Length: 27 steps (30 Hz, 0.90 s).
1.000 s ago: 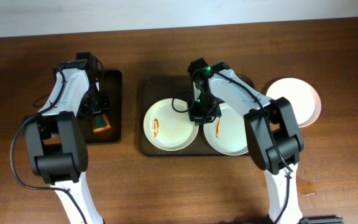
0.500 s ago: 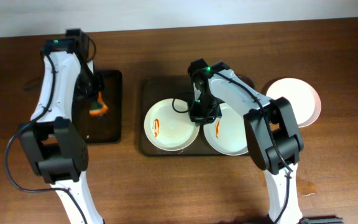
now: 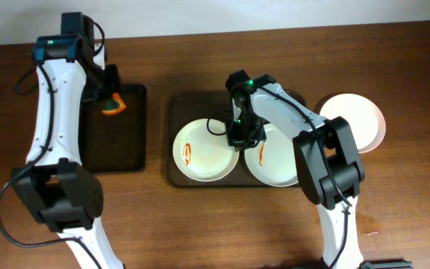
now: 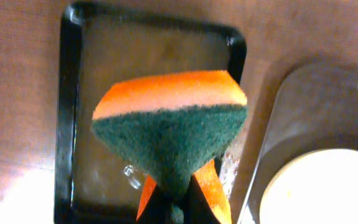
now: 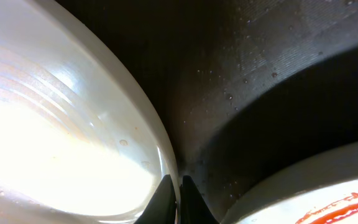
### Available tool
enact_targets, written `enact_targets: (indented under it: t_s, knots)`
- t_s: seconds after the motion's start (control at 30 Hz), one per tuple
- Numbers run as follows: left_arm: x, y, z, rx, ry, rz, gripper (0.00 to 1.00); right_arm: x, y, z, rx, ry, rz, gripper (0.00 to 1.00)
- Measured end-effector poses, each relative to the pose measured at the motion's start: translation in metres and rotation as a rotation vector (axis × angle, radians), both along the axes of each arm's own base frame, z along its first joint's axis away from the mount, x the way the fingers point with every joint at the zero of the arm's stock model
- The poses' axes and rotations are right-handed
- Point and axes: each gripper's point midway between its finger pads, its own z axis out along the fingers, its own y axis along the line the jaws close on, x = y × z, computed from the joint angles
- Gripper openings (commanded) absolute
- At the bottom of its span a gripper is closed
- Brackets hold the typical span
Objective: Clean dirty plates on tray and stack at the side
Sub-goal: 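Grasp the sponge from the black tray with the left gripper, then scrub the plate held by the right gripper with the sponge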
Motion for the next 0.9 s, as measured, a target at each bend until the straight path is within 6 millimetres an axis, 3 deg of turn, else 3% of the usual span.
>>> enact_targets:
  t_s: [0.07,0.1,0.17,0.2,0.3,0.33,0.37,0.43,0.47,0.5,0.57,0.67,0.73,0.9]
  knots:
    - [0.003,-0.001,-0.031,-0.005,0.024,-0.001,0.0,0.0,0.0,0.0,0.0,-0.001,0.0,0.04]
    - [-0.008,-0.001,-0.063,-0.006,0.106,-0.001,0.0,0.001,0.0,0.0,0.0,-0.002,0.0,0.04]
    - [-0.027,-0.001,-0.099,-0.01,0.234,0.0,0.0,0.0,0.0,0.0,0.0,-0.002,0.0,0.04]
    - [-0.042,-0.001,-0.104,-0.015,0.31,0.001,0.0,0.0,0.0,0.0,0.0,-0.001,0.0,0.04]
    - [-0.035,-0.007,-0.053,-0.052,0.266,-0.006,0.0,0.001,0.0,0.0,0.002,-0.004,0.0,0.04]
    - [-0.027,-0.015,-0.011,-0.089,0.157,-0.019,0.0,0.001,0.001,0.0,0.002,-0.004,0.0,0.04]
    - [-0.029,-0.026,0.015,-0.122,0.104,-0.039,0.0,0.001,0.001,0.0,0.003,-0.004,0.001,0.04]
    - [-0.037,-0.055,0.037,-0.163,0.06,-0.102,0.0,0.001,0.001,0.0,0.003,-0.004,-0.006,0.04]
    - [-0.039,-0.073,0.033,-0.178,0.068,-0.141,0.0,0.001,0.001,0.0,0.002,-0.002,-0.017,0.04]
    - [-0.04,-0.085,0.025,-0.187,0.077,-0.167,0.0,0.002,0.001,0.0,0.001,-0.002,-0.024,0.04]
    - [-0.053,-0.126,-0.024,-0.217,0.159,-0.252,0.0,0.003,0.002,0.0,0.002,-0.003,-0.033,0.04]
    - [-0.064,-0.17,-0.074,-0.284,0.174,-0.342,0.0,0.004,0.002,0.0,0.002,-0.005,-0.042,0.04]
    - [-0.089,-0.199,-0.113,-0.351,0.227,-0.388,0.0,0.004,0.002,0.0,0.002,-0.005,-0.044,0.04]
    - [-0.106,-0.226,-0.145,-0.429,0.23,-0.372,0.0,0.005,0.003,0.0,0.004,-0.01,-0.047,0.04]
